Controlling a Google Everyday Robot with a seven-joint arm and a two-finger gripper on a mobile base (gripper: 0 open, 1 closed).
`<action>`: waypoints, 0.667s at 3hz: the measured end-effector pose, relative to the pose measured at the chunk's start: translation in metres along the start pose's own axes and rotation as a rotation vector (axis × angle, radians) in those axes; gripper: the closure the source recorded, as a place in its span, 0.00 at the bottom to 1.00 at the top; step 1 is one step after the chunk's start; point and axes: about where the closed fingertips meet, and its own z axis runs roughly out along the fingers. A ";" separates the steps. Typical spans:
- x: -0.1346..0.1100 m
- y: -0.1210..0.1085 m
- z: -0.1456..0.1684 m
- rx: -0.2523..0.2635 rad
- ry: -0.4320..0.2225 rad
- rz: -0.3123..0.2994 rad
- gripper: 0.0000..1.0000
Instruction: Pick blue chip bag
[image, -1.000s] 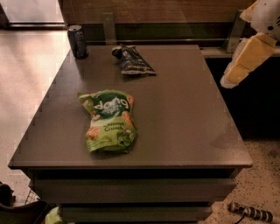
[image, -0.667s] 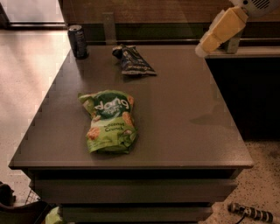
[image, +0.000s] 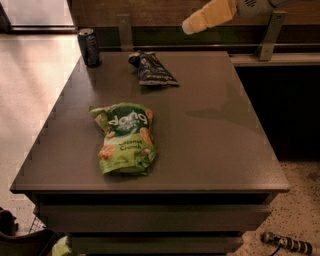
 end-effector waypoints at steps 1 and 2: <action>0.001 -0.004 0.014 0.023 -0.029 0.081 0.00; 0.002 -0.002 0.014 0.016 -0.022 0.071 0.00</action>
Offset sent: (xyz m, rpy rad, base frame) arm 0.0118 0.0055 -0.0132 0.0692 0.0280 -0.0643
